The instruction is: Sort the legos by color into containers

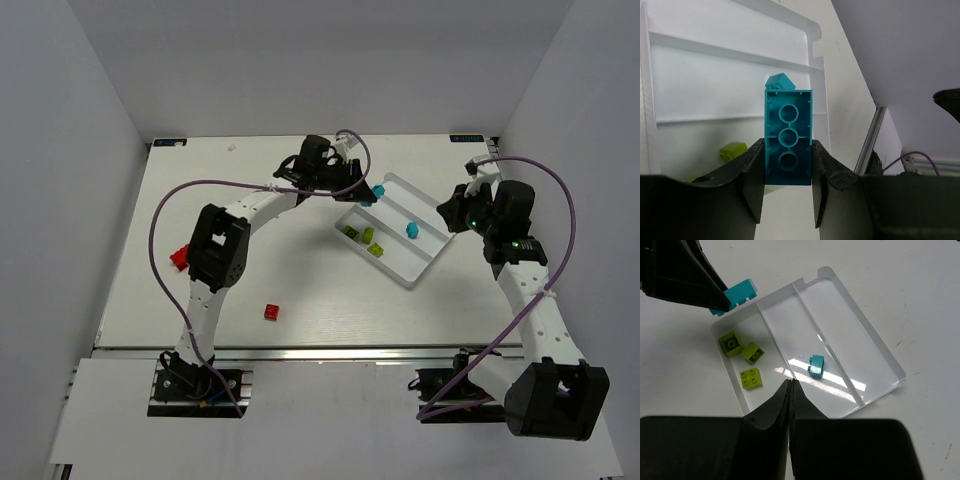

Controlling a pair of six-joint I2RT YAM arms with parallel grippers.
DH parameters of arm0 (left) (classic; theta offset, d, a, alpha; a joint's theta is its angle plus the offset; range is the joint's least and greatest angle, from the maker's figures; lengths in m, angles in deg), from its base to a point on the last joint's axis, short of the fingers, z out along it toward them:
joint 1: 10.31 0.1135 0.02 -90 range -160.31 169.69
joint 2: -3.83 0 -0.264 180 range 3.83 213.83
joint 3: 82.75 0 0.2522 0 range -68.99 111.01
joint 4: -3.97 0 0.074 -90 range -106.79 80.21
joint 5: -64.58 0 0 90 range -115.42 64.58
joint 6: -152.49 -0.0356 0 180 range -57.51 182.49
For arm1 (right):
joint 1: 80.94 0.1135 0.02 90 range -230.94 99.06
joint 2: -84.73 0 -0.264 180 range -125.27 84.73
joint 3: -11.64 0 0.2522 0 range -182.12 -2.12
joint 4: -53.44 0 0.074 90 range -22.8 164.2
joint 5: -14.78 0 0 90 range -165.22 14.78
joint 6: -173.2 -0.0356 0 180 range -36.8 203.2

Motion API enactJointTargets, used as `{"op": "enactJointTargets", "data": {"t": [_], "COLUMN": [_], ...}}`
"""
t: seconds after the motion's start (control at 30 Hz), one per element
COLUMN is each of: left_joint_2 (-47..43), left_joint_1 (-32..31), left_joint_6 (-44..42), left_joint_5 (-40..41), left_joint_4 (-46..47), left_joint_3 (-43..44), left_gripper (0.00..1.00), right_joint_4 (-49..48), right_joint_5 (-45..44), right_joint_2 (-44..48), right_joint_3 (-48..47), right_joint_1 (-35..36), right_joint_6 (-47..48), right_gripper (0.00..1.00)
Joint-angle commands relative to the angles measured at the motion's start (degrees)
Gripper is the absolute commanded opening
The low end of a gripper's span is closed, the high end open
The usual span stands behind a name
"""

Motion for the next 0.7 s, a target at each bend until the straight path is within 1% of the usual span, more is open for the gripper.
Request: {"op": "enactJointTargets", "data": {"t": [0.0,0.1,0.27,0.4,0.43,0.5,0.53,0.6,0.63,0.67], "left_joint_2": [1.9,4.6,8.4,9.7,9.8,10.5,10.6,10.7,10.7,10.7], "left_joint_1": [-0.9,-2.1,-3.7,-3.7,-3.7,-3.7,-3.7,-3.7,-3.7,-3.7], "left_joint_6": [3.5,4.5,7.0,8.8,9.5,9.8,10.0,10.3,10.3,10.4], "left_joint_5": [3.9,6.6,10.5,13.2,13.7,14.2,14.3,14.5,14.5,14.6], "left_joint_4": [0.1,-0.7,-1.6,-1.1,-0.7,-1.1,-1.3,-1.3,-1.2,-1.1], "left_joint_3": [4.0,5.9,9.1,9.8,9.9,10.2,10.5,10.7,10.7,10.8], "left_gripper": [0.10,0.13,0.15,0.22,0.29,0.39,0.50,0.60,0.60,0.65], "right_joint_4": [-2.9,-3.3,-3.3,-3.5,-3.3,-3.3,-3.3,-3.2,-3.3,-3.2], "right_joint_5": [0.6,1.7,3.1,3.8,4.0,4.6,4.8,5.2,5.5,5.9], "right_joint_2": [1.7,2.1,2.4,2.3,2.2,2.1,2.2,2.2,2.3,2.3], "right_joint_3": [0.7,1.1,1.3,1.4,1.4,1.4,1.4,1.4,1.4,1.4], "right_joint_1": [-1.1,-2.0,-2.7,-3.2,-3.3,-3.4,-3.4,-3.6,-3.6,-3.8], "right_joint_6": [-0.1,-0.2,-0.4,-0.4,-0.4,-0.5,-0.5,-0.4,-0.4,-0.4], "right_gripper": [0.00,0.00,0.00,0.00,0.01,0.01,0.02,0.02,0.03,0.04]}}
